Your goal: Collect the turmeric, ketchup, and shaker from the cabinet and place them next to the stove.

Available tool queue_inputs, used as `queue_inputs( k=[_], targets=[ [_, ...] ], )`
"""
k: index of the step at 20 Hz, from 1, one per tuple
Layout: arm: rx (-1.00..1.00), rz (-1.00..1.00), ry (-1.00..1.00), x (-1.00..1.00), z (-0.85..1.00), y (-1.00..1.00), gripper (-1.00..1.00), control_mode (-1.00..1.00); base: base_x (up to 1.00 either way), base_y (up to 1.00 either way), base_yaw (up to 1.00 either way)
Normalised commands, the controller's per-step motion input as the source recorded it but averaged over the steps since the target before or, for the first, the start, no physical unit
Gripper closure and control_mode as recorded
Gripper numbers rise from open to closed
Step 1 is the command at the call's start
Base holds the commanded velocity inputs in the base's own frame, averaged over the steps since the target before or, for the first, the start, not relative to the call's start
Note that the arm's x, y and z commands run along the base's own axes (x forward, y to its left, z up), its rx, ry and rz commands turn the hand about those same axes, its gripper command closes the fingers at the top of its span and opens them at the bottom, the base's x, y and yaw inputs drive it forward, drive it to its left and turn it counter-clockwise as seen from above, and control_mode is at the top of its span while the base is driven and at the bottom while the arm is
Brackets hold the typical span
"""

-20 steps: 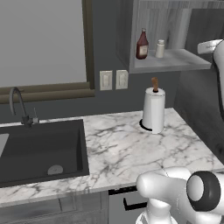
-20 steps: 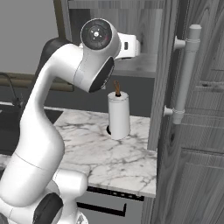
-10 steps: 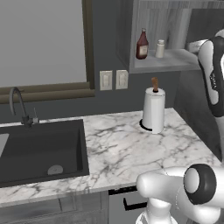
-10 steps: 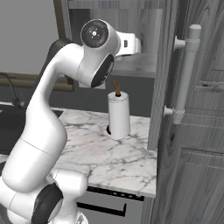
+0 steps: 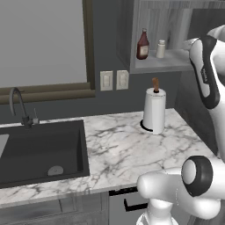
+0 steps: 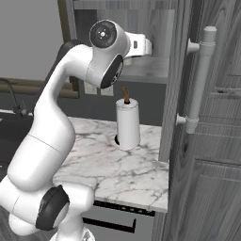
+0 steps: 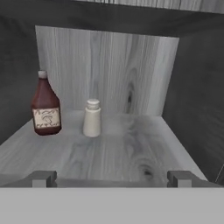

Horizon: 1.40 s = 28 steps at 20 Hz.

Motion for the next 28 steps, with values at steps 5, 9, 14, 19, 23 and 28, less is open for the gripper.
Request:
queue_inputs(
  k=[5, 9, 14, 19, 23, 28],
  targets=[
    [0.0, 0.0, 0.0, 0.31, 0.0, 0.0, -1.0, -1.0, 0.0, 0.0, 0.0],
    [0.0, 0.0, 0.0, 0.33, 0.0, 0.0, -1.0, -1.0, 0.0, 0.0, 0.0],
    [0.0, 0.0, 0.0, 0.36, 0.0, 0.03, -1.0, -1.0, 0.0, 0.0, 0.0],
    [0.0, 0.0, 0.0, 0.33, 0.0, 0.1, -1.0, -1.0, 0.0, 0.0, 0.0],
    [0.0, 0.0, 0.0, 0.27, -0.01, 0.08, -1.0, -1.0, 0.0, 0.0, 0.0],
    [0.0, 0.0, 0.0, 0.24, 0.0, 0.08, -1.0, -1.0, 0.0, 0.0, 0.0]
  ],
)
